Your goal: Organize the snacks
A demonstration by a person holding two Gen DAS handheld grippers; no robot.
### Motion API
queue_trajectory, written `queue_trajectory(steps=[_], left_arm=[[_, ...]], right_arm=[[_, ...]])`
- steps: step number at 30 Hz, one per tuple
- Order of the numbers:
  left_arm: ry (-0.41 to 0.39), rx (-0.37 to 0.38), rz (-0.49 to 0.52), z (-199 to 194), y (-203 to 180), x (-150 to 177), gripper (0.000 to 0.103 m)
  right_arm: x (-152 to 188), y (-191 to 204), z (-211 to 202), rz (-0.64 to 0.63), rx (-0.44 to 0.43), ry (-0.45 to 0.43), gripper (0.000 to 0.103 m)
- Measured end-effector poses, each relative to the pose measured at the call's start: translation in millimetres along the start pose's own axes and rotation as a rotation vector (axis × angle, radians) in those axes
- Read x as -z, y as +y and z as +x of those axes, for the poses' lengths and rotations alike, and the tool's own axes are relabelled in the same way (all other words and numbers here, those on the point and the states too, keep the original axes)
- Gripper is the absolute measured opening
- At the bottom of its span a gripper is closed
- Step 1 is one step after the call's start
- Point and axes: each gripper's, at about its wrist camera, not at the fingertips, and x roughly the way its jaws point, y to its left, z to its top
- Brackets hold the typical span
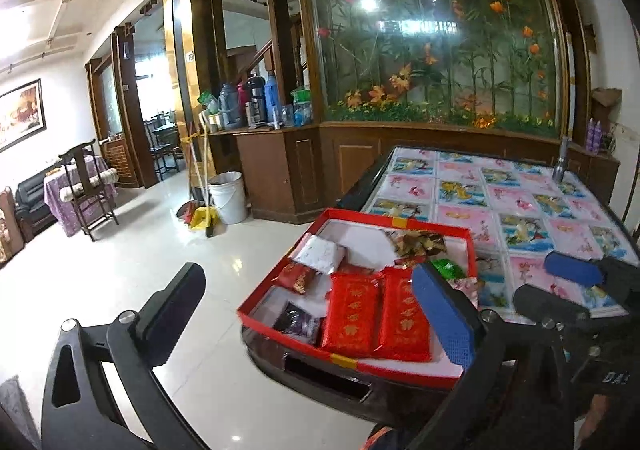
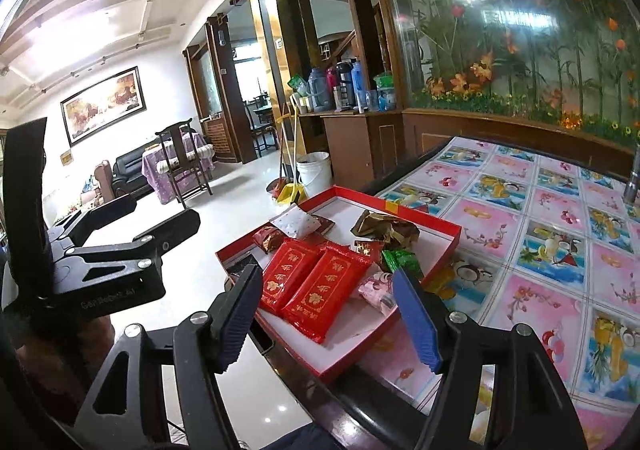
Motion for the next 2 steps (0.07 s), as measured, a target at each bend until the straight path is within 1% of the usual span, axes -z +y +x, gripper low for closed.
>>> queue_trajectory(steps=[2], left_arm=[[0.001, 0.014, 0.010, 2.7, -6.3, -0.3, 0.103]], right_arm=[[0.1, -2.2, 0.1, 0.016, -0.003, -0.003, 0.069]])
